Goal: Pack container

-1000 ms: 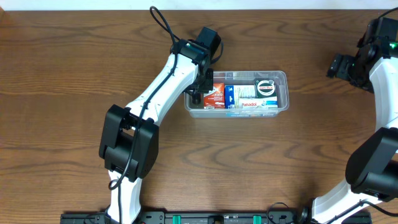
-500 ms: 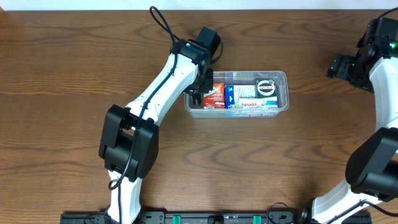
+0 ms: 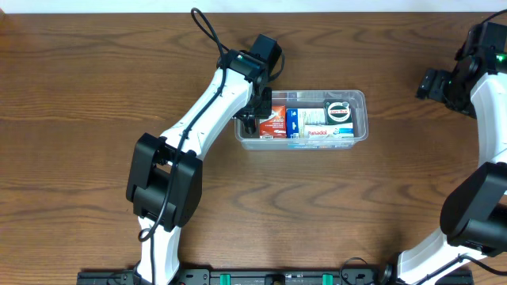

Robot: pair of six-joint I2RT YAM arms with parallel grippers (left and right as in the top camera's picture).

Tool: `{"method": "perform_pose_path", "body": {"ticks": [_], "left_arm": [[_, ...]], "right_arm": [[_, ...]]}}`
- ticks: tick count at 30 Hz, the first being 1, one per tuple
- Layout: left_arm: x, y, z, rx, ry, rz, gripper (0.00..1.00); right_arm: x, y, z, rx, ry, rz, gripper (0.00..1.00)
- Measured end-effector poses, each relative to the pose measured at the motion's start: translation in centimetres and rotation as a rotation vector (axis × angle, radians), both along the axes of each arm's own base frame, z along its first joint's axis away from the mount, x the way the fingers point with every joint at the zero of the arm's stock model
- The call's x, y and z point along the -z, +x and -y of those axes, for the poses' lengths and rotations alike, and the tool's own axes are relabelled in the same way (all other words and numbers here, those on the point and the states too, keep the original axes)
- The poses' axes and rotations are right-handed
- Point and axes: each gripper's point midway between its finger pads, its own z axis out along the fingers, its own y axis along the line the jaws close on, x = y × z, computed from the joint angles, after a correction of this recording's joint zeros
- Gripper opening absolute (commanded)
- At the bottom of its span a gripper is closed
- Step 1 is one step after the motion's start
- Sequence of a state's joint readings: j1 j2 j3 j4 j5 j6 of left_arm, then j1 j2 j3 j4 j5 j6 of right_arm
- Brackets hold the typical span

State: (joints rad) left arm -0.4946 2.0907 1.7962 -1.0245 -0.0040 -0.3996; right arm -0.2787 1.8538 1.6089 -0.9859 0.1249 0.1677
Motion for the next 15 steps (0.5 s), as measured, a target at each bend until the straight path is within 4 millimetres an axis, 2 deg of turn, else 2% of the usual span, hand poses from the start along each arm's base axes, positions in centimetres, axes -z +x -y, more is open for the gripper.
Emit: {"method": "perform_pose_path", "body": {"ticks": [7,15], "left_arm": [[-1.2,0.3,-0.4,-0.007,-0.010,0.027,0.47],[-4.6,1.2,-2.3,-0.052,-0.028,0.104,0.47]], "right_arm": [[0.0,0.0,0.0,0.000,0.000,0.000,0.99],[0.0,0.0,0.0,0.000,0.000,0.000,0.99]]}}
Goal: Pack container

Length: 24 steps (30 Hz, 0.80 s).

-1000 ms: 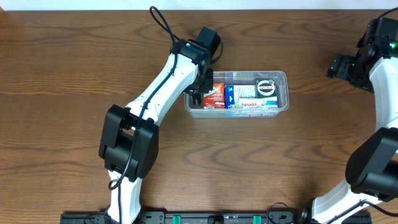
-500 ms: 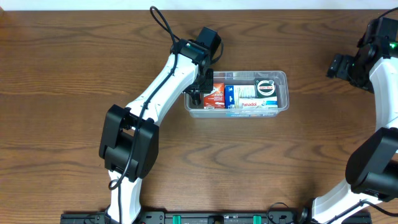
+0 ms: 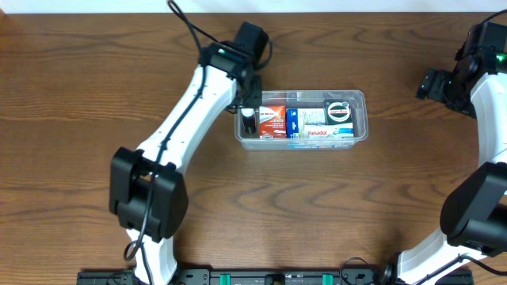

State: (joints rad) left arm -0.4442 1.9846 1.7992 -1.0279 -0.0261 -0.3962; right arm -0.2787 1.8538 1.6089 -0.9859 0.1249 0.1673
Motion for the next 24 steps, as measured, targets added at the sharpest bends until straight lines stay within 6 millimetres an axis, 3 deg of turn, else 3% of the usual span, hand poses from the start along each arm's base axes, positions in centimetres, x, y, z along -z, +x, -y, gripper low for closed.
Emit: {"method": "perform_pose_path", "body": {"ticks": [6,11,14,16,17,21,24], "left_arm": [[-2.6,0.8,-1.8,-0.025,-0.019,0.065,0.48],[-3.8,1.5,-5.8,-0.097,-0.013,0.075,0.49],[-3.8,1.7,-9.1,-0.159,0.000,0.058,0.64],[-3.7,1.8,-11.3,-0.202,0.011,0.043,0.93],[-3.6,1.7,-12.4,-0.228,0.013,0.036,0.98],[-3.5,1.5,-16.0,-0.314,0.020,0.014,0.98],[-3.4,1.4,-17.7,-0.353,0.021,0.009,0.98]], "right_arm": [[0.0,0.0,0.0,0.000,0.000,0.000,0.99],[0.0,0.0,0.0,0.000,0.000,0.000,0.99],[0.0,0.0,0.0,0.000,0.000,0.000,0.99],[0.0,0.0,0.0,0.000,0.000,0.000,0.99],[0.0,0.0,0.0,0.000,0.000,0.000,0.99],[0.0,0.0,0.0,0.000,0.000,0.000,0.99],[0.0,0.0,0.0,0.000,0.000,0.000,0.99]]}}
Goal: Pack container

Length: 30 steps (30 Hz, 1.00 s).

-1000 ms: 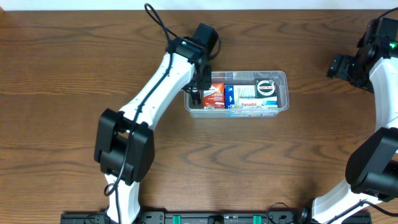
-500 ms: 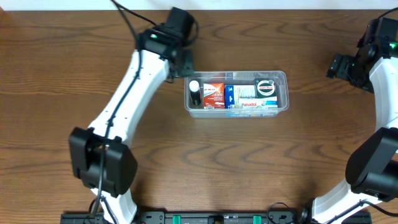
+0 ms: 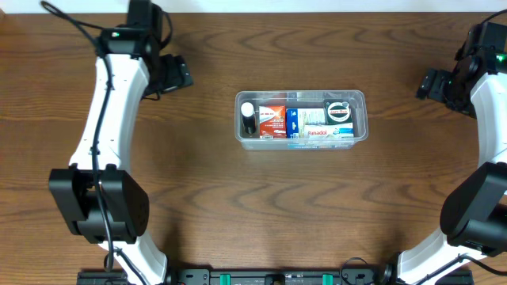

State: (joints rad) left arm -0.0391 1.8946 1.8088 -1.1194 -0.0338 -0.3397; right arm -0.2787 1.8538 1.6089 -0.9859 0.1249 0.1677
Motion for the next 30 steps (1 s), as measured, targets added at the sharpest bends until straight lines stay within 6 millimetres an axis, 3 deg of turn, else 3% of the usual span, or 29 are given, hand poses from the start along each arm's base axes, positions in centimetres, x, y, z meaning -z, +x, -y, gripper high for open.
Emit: {"method": "perform_pose_path", "body": {"ticks": [6,30], "left_arm": [[-0.01,-0.01,-1.35,-0.032,0.000,0.000,0.98],[0.00,-0.02,-1.37,-0.032,0.000,0.000,0.98]], "right_arm": [[0.00,0.00,0.00,0.000,0.000,0.000,0.99],[0.00,0.00,0.00,0.000,0.000,0.000,0.99]]}}
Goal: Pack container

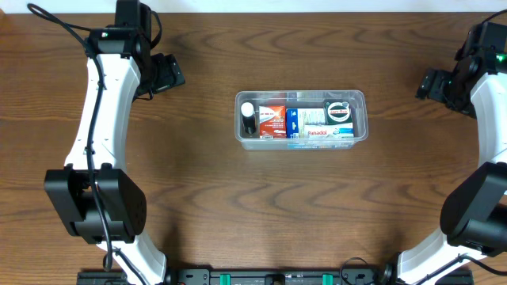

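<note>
A clear plastic container (pixel 360 101) sits at the table's middle in the overhead view. Inside it, from left to right, are a small dark bottle with a white cap (pixel 249 119), a red and white box (pixel 272 119), blue and white medicine boxes (pixel 319 127) and a round black tin (pixel 340 111). My left gripper (pixel 176 76) is up at the far left, well away from the container, with nothing seen in it; its jaw state is unclear. My right gripper (pixel 423 85) hangs at the far right edge, also apart from the container, its fingers too dark to read.
Bare brown wooden table (pixel 261 206) surrounds the container. The arm bases (pixel 261 277) stand along the front edge. A pale wall strip runs along the back.
My left arm has shifted slightly further left and back at the table's far left. The container, its contents and the right arm are unchanged.
My left gripper was down at the container's left end, over the spot beside the red box. Then it stood just behind that end, with the white-capped bottle showing in the container. After that it was away at the far left, where it stays now.
</note>
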Robot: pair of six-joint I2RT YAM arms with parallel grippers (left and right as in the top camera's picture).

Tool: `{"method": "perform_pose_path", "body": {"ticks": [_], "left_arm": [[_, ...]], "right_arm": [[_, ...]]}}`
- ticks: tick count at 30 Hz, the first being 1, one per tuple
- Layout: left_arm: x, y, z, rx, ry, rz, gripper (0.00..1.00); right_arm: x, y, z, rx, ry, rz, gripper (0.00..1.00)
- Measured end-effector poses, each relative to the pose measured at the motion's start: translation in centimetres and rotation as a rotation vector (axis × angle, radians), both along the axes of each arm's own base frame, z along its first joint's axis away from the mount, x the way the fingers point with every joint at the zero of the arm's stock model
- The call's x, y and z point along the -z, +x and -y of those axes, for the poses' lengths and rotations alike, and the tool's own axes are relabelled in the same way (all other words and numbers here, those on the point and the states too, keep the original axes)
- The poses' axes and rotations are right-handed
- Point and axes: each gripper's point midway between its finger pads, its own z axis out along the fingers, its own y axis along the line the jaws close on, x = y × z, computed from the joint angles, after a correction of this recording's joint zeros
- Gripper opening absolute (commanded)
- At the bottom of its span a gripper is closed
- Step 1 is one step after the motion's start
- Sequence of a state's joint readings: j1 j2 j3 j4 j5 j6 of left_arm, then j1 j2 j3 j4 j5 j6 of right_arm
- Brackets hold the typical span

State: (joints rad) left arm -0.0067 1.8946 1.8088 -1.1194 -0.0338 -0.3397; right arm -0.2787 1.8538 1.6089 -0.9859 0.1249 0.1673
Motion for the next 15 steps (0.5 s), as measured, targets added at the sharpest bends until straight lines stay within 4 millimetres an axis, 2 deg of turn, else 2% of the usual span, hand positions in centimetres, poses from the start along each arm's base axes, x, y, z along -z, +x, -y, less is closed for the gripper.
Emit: {"method": "perform_pose_path", "body": {"ticks": [11,13,15], "left_arm": [[0.0,0.0,0.0,0.000,0.000,0.000,0.98],[0.0,0.0,0.0,0.000,0.000,0.000,0.98],[0.0,0.0,0.0,0.000,0.000,0.000,0.98]], "right_arm": [[-0.1,0.1,-0.4,-0.009,-0.002,0.003,0.99],[-0.9,0.3,-1.2,-0.029,-0.008,0.020,0.99],[-2.6,0.6,-2.8,-0.067,-0.019,0.060,0.99]]}}
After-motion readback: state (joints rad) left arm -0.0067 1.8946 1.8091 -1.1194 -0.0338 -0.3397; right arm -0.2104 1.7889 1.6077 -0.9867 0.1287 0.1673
